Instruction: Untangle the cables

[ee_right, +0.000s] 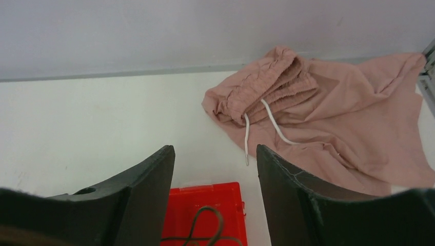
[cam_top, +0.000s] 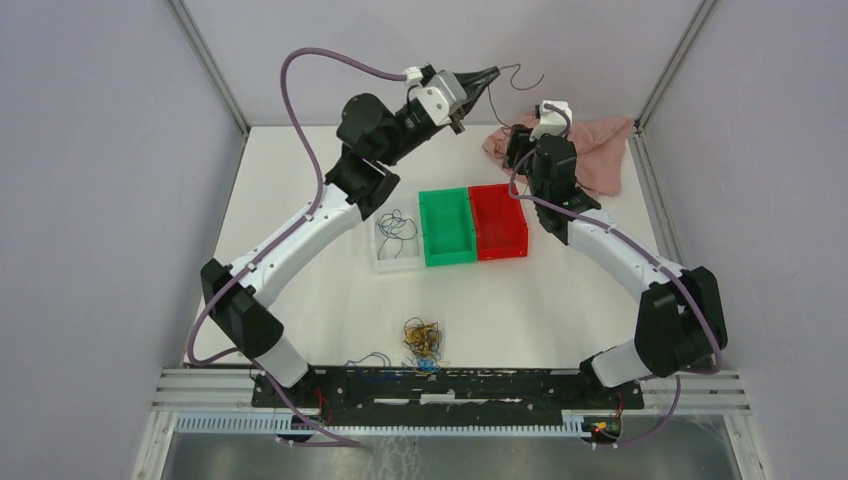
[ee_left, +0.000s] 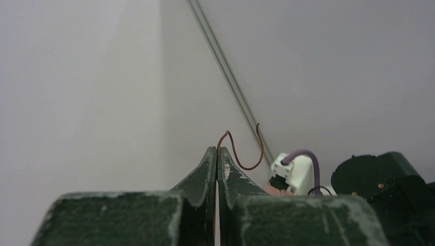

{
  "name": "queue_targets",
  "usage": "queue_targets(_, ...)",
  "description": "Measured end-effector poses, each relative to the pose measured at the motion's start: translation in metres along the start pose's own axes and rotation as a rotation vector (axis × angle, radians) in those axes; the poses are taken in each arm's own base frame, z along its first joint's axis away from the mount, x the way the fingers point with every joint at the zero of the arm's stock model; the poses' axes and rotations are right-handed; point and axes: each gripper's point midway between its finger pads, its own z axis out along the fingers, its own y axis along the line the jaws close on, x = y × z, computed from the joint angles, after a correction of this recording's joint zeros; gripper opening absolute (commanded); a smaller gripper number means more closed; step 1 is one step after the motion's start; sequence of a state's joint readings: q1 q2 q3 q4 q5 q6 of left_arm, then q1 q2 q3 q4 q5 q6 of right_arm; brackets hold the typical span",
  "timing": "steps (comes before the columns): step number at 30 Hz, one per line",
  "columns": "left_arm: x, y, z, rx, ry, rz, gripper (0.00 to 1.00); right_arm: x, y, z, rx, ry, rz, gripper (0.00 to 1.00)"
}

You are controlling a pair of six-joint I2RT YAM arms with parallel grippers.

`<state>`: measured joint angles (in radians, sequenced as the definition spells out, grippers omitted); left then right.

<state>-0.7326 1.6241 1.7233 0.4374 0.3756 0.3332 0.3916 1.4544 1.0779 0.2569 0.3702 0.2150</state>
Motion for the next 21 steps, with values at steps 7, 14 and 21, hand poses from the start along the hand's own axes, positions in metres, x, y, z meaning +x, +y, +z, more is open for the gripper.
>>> queue_targets(7,0.096,-0.022,-0.028,-0.014,0.228,0.019,0.03,0.060,0.003,0.006,-0.006,0.168,0.011,0.82)
queue_targets(14,0.112,-0.006,-0.038,-0.096,0.300,0.102,0.03,0.090,0.007,-0.006,-0.026,0.302,0.055,0.83)
queue_targets(21,0.131,-0.005,-0.048,-0.119,0.376,0.107,0.03,0.115,0.010,-0.036,-0.065,0.414,0.113,0.76)
